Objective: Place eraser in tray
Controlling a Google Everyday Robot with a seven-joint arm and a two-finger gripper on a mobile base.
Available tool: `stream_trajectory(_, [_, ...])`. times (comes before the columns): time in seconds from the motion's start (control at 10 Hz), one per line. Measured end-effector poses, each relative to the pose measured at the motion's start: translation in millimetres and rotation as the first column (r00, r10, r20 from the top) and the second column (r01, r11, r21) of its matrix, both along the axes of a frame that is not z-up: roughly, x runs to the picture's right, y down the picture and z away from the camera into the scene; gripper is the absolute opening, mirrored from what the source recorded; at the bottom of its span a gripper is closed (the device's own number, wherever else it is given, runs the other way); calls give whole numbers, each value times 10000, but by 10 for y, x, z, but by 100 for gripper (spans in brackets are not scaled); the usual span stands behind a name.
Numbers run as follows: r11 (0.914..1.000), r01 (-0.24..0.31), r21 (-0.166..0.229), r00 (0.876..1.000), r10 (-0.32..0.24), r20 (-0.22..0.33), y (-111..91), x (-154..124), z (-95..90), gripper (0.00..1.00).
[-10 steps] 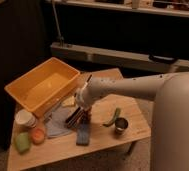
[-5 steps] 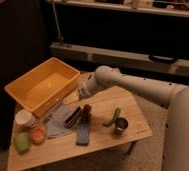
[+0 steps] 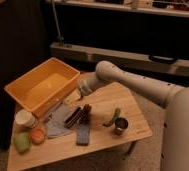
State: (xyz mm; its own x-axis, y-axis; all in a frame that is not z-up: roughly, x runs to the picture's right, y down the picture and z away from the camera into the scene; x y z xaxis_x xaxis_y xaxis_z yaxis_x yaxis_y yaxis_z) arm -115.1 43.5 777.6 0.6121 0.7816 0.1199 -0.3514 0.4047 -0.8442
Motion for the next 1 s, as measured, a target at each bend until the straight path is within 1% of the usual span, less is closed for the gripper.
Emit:
stream_trajectory(0.1, [9974,623,351,9977,-632,250,71,8,32,80])
stream_trajectory(0.2, [9883,1331,752,9890,-1374,557,136,16,76,80])
stream_trajectory(0.3, [9712,2072,1173,9717,-2182,903,209,-5,113,80])
stream_trajectory(0.4, [9611,2419,1335,9611,-2562,1033,253,17,135,80])
stream_trajectory(0.5, [9579,2503,1406,9580,-2660,1066,258,26,141,80])
stream_trajectory(0.6, [9569,2518,1449,9571,-2684,1089,268,15,141,80])
stream_trajectory(0.7, [9517,2515,1760,9549,-2736,1151,270,8,146,80])
stream_trajectory(0.8, [9394,2587,2252,9484,-2912,1254,286,13,160,80])
stream_trajectory(0.9, [8902,2852,3554,9173,-3609,1680,338,-13,155,80])
stream_trajectory(1.0, [8580,2958,4199,8942,-4033,1942,388,-40,159,80])
